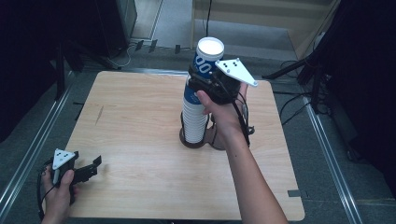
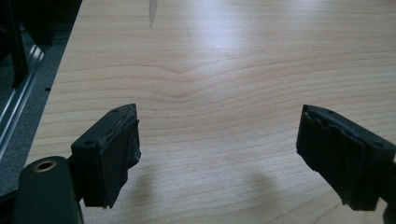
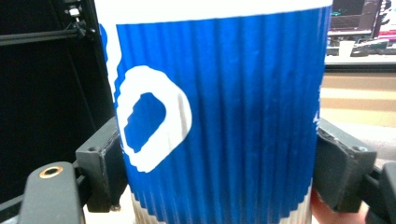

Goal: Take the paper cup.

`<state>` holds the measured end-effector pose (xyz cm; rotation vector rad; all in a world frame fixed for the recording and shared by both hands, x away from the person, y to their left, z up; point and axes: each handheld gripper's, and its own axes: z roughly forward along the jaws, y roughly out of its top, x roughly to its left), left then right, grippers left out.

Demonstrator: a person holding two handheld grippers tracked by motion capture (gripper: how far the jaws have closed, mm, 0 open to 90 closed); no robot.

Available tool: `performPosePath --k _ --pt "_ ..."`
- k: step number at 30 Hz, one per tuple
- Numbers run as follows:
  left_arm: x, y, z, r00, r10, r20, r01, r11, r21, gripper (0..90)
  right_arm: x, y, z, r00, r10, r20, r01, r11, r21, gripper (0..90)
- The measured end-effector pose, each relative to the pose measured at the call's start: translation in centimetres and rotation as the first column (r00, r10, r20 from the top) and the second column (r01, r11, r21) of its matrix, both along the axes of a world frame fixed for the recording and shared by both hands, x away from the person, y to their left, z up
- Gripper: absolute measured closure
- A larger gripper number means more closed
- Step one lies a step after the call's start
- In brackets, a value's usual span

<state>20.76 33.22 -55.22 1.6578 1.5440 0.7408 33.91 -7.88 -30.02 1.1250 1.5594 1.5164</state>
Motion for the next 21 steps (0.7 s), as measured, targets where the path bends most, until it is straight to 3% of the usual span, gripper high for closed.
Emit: performPosePath --k 12,21 --pt "0.0 0.0 0.0 1.0 0.004 0.001 -0.004 1.0 -0.002 14.4 -0.2 -2.1 0.3 0.9993 -0.038 0.005 0.038 0.999 0.01 17.9" --pt "0.0 0.0 0.0 1.0 0.002 -0.002 -0.002 1.0 -0.003 14.4 -0.6 -4.7 -0.5 0.9968 -0.08 -0.009 0.08 0.997 0.008 17.9"
